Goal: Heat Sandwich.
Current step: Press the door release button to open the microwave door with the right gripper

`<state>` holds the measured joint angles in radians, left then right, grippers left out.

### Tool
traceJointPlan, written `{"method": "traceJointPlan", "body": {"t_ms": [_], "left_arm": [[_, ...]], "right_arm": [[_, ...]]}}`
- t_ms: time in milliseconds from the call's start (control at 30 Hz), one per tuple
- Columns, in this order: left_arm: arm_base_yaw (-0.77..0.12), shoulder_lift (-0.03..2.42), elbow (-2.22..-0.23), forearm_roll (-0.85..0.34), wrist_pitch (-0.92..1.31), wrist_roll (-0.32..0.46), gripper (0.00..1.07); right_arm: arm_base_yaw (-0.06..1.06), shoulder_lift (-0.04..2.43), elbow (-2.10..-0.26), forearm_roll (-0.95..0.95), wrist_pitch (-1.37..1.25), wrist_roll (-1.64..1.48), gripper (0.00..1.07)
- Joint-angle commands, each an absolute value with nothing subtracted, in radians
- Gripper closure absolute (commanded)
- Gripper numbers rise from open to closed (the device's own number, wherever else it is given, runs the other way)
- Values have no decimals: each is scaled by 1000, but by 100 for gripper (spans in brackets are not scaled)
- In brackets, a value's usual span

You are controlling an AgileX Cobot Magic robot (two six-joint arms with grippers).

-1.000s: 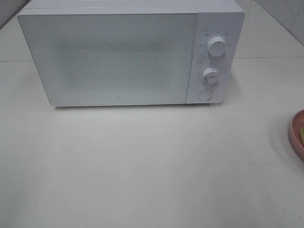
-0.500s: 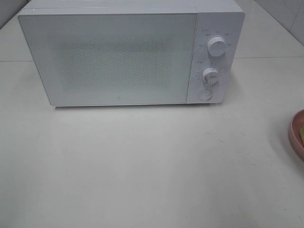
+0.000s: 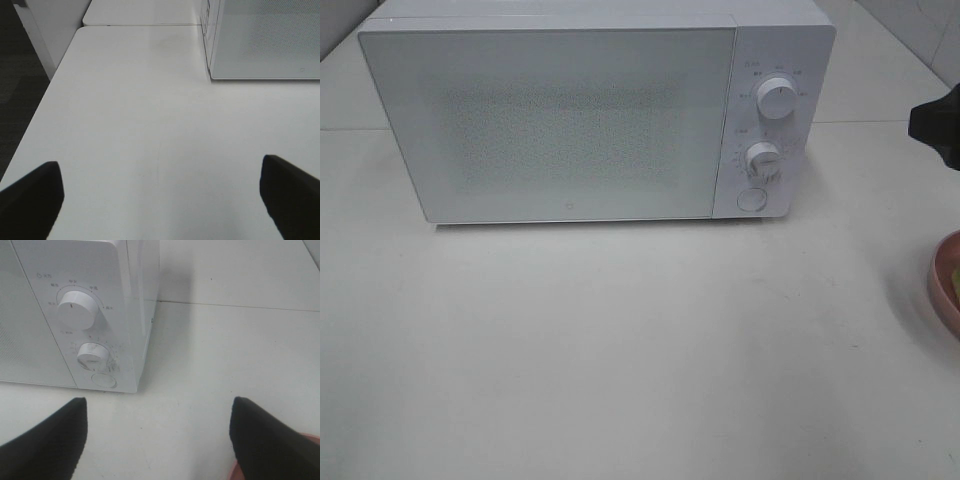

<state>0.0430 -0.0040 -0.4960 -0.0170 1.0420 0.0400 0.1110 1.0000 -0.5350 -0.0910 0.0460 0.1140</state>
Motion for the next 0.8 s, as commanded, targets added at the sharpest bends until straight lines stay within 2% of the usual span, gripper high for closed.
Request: {"method": "traceJointPlan", "body": {"t_ms": [33,567,667,800], "left_arm": [[43,-33,-495,-17,1036,36,8],[43,-33,-495,-17,1036,36,8],[43,-33,-495,-17,1036,36,8],[43,-33,-495,-17,1036,36,8]], "right_arm": [[105,1058,-530,-93,-61,162,31],[108,1231,-257,-65,-742,94,31],[109,1244,-230,-54,-801,78,31],[175,1278,-191,48,-888,36,31]]}}
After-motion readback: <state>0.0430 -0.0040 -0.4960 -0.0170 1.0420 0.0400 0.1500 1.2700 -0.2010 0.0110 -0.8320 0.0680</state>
